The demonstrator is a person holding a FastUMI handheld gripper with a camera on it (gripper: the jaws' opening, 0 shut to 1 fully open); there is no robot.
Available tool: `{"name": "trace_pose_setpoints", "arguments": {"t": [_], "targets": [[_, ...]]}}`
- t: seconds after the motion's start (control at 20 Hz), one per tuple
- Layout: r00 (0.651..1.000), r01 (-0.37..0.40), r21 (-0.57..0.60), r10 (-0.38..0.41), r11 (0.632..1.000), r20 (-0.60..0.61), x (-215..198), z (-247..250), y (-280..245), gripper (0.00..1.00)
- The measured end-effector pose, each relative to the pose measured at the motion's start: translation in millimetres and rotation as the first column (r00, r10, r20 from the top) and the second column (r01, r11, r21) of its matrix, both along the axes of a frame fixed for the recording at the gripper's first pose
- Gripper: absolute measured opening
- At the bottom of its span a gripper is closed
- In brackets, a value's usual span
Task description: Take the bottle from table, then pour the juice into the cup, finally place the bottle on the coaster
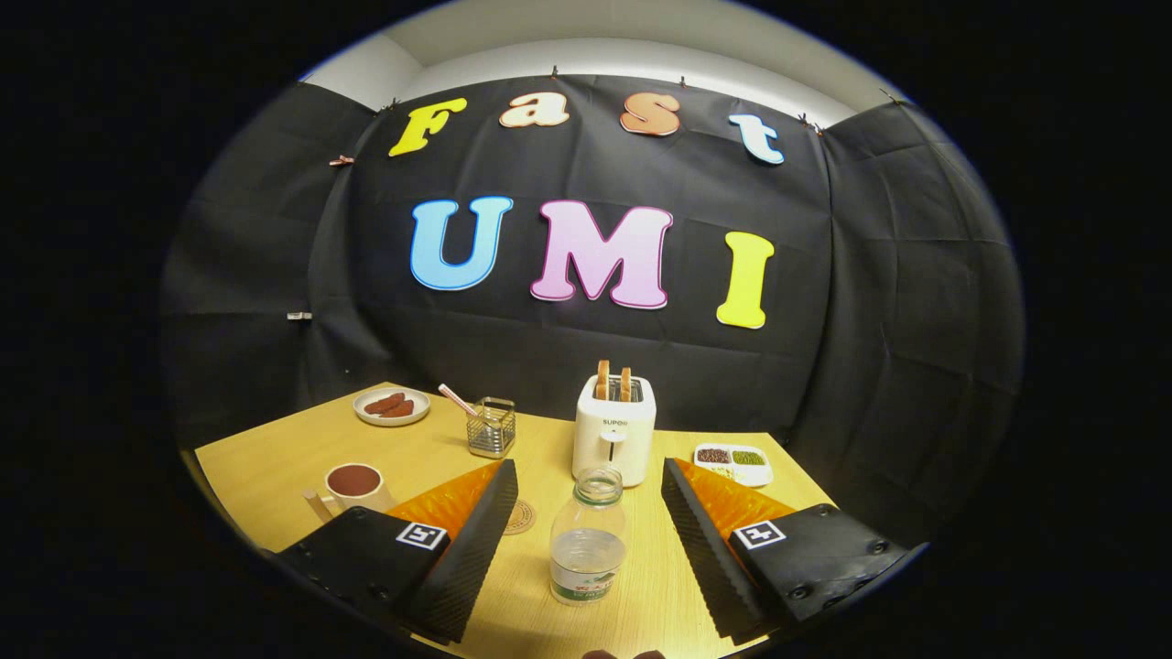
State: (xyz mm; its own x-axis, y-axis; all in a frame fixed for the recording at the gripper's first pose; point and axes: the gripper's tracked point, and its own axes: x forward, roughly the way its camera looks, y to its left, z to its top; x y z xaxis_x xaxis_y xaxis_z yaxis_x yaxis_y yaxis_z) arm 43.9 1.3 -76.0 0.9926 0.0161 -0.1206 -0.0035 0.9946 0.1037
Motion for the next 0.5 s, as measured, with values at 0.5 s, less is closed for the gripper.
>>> {"name": "trace_pose_setpoints", "arguments": {"t": [0.5], "targets": [[0.998,-0.022,0.019,0.023,1.0,-0.066,22,-67,13,0.97]]}}
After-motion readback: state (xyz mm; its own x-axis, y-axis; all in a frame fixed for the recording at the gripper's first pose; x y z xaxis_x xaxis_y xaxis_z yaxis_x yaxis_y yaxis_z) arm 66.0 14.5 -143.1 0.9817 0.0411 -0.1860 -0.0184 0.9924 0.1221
